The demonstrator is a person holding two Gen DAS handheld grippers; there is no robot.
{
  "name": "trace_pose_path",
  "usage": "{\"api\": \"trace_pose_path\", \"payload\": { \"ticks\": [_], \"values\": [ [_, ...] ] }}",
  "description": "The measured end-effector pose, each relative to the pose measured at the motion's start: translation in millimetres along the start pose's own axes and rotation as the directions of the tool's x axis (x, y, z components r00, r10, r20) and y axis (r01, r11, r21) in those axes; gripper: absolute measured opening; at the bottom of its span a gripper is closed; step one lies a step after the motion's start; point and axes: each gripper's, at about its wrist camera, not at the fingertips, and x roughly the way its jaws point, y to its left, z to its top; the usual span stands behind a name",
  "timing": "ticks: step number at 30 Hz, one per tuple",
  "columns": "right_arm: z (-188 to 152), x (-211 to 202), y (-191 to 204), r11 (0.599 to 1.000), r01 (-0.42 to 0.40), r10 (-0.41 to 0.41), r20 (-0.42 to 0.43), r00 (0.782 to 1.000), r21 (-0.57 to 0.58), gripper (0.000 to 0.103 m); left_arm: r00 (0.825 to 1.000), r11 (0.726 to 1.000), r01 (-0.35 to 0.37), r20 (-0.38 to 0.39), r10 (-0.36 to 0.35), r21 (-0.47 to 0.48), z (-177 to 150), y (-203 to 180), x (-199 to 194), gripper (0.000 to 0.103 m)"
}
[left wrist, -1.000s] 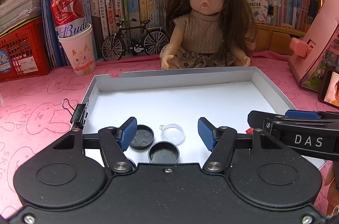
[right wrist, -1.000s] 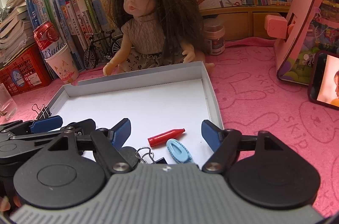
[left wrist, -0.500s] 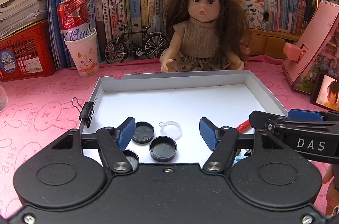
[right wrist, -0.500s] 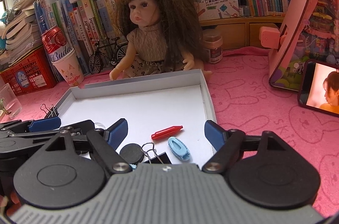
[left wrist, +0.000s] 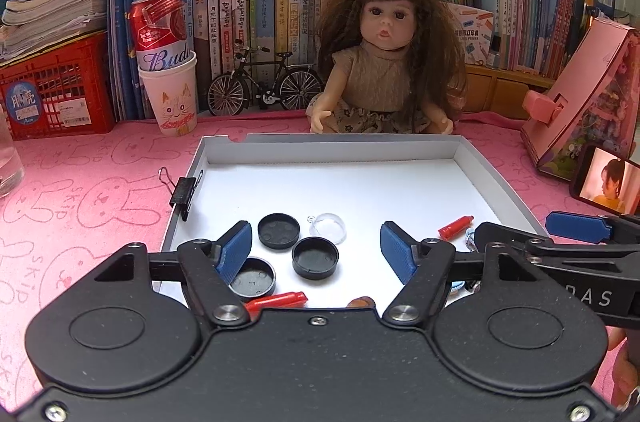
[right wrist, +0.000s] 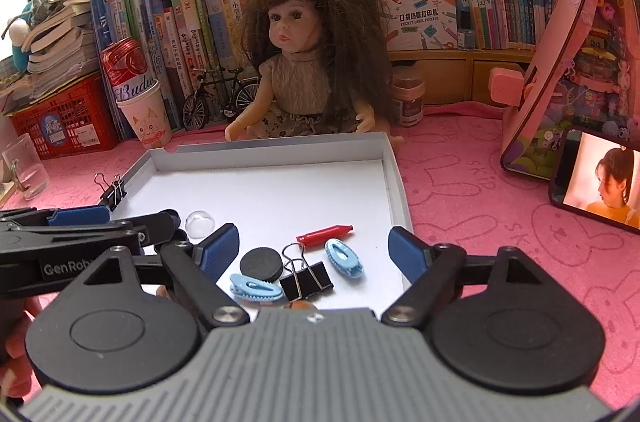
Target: Organize rigid objects
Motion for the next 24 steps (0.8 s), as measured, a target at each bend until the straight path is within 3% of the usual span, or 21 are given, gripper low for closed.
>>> {"api": "trace_pose_path", "payload": {
  "ticks": [24],
  "values": [
    [-22,-45,8,0.999,0.033,-0.031,0.049,0.998,-0.028,0.092,0.999,1.0,0.029,0.015,-0.029,-0.009,-33,10,-49,0.076]
  ]
}}
